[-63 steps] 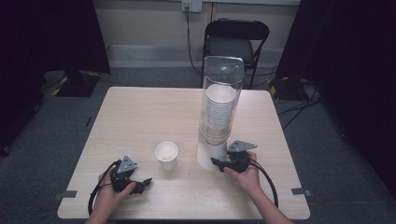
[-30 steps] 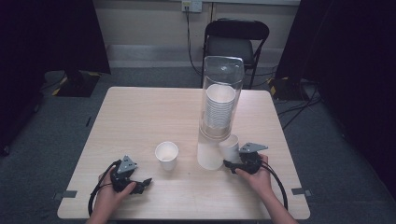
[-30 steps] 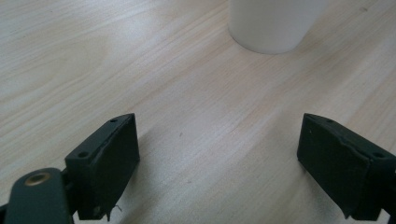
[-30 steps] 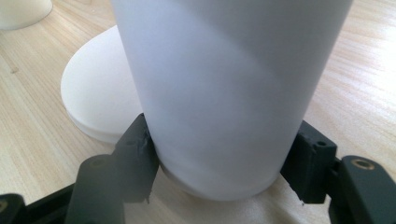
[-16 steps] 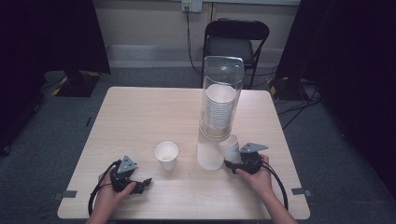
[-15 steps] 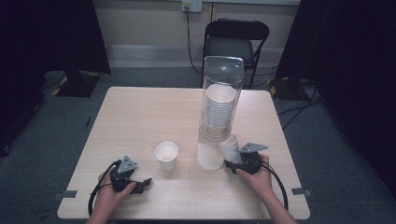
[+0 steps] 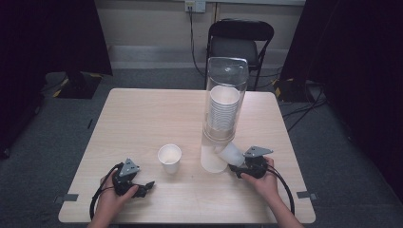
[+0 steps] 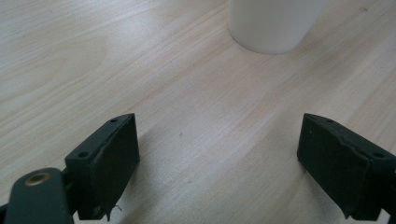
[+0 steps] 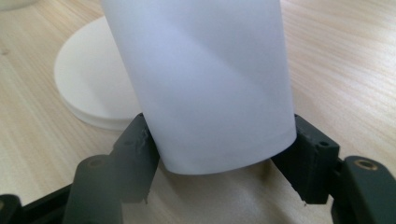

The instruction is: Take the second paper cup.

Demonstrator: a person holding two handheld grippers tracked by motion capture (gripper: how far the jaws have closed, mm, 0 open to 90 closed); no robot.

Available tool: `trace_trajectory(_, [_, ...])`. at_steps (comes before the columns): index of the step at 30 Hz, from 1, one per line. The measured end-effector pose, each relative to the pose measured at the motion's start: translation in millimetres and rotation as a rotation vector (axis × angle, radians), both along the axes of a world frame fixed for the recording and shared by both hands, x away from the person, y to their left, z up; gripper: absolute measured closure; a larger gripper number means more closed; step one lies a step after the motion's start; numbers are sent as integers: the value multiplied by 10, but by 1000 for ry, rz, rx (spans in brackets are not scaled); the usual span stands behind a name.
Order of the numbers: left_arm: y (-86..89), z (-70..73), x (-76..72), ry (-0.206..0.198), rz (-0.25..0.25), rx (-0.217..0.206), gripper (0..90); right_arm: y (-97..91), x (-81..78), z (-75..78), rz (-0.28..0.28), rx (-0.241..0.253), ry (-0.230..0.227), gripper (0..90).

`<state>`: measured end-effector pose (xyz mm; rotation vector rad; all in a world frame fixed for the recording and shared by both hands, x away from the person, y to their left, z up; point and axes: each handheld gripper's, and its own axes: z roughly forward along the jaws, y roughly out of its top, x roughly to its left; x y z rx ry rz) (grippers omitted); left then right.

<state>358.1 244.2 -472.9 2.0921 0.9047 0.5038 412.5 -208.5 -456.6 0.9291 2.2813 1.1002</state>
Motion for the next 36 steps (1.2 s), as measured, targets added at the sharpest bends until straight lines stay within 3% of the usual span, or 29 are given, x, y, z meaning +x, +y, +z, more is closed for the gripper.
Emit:
trace_trajectory(6, [6,6,-12,-4,11,2,135,-62,-67,10,47,45,-19,348])
trace_trajectory(7, [10,4,-19,-6,22,-12,168,-73,-78,10,51,56,-25,349])
trace_trajectory(10, [21,36,-21,36,25,-61,185,-132,-121,13,74,82,-36,350])
trace_trajectory(12, [7,81,-30,42,11,-106,192,-164,-161,16,100,71,-46,350])
trace_trajectory(15, [-49,181,-74,36,-25,-119,186,-176,-210,19,131,66,-54,350])
trace_trajectory(20, [-218,374,-183,32,-92,-125,172,-91,-304,7,183,83,-63,350])
trace_trajectory(22, [-336,507,-262,23,-131,-151,161,-20,-330,4,219,82,-69,350])
trace_trajectory(25, [-429,594,-325,32,-168,-172,160,37,-356,4,260,95,-79,350])
trace_trajectory(30, [-568,670,-398,28,-176,-162,159,119,-393,4,325,103,-98,350])
trace_trajectory(33, [-731,752,-440,35,-190,-224,170,221,-420,-3,393,106,-113,350])
trace_trajectory(35, [-786,790,-446,38,-204,-240,177,242,-427,-2,407,105,-116,349])
trace_trajectory(36, [-842,834,-438,44,-207,-256,207,298,-446,2,444,107,-126,350])
